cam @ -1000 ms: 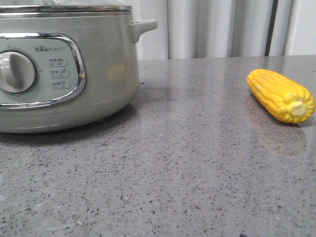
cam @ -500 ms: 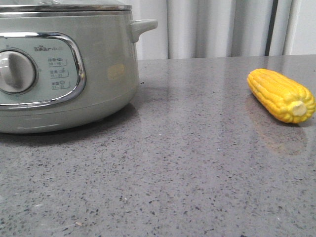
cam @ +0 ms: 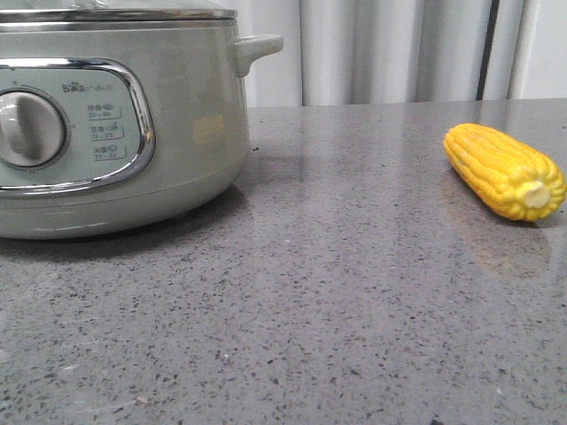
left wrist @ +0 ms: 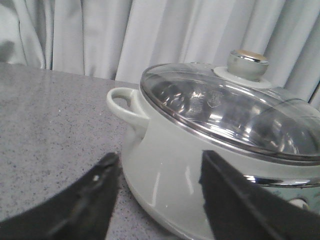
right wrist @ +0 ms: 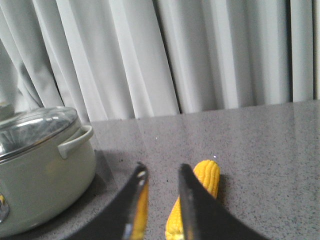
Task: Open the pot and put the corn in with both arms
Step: 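Grasp the glass lid's gold knob with the left gripper, then lift the glass lid off the pot with the left gripper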
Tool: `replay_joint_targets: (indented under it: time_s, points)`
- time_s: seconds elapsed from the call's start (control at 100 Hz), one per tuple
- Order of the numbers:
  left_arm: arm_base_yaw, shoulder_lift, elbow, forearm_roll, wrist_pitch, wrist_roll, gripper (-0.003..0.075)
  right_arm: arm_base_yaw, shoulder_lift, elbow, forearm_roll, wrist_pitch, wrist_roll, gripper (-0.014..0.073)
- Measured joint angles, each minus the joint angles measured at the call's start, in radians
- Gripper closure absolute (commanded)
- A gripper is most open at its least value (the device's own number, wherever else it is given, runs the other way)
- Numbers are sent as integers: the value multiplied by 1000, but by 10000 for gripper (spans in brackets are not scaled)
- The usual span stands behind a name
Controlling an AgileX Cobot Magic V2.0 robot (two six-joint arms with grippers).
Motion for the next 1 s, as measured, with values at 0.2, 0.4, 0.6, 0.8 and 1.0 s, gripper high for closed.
replay_joint_targets:
  time_s: [0.2,0.4,0.6,0.8,1.0]
  points:
    - [-3,181,-143,7,7,169,248,0,184,-141,-8,93,0,81]
    - [-103,356,-267,7,-4,207,218,0,305,-208,-12,117,0,78]
    - [-241,553,-386,7,-70,210,214,0,331,-211,-35,117,0,80]
    - [-318,739,-432,7,-268,213,214,0,332,-211,-49,117,0,80]
    - [-338,894,-467,7,-358,214,216,0,332,-211,-52,117,0,80]
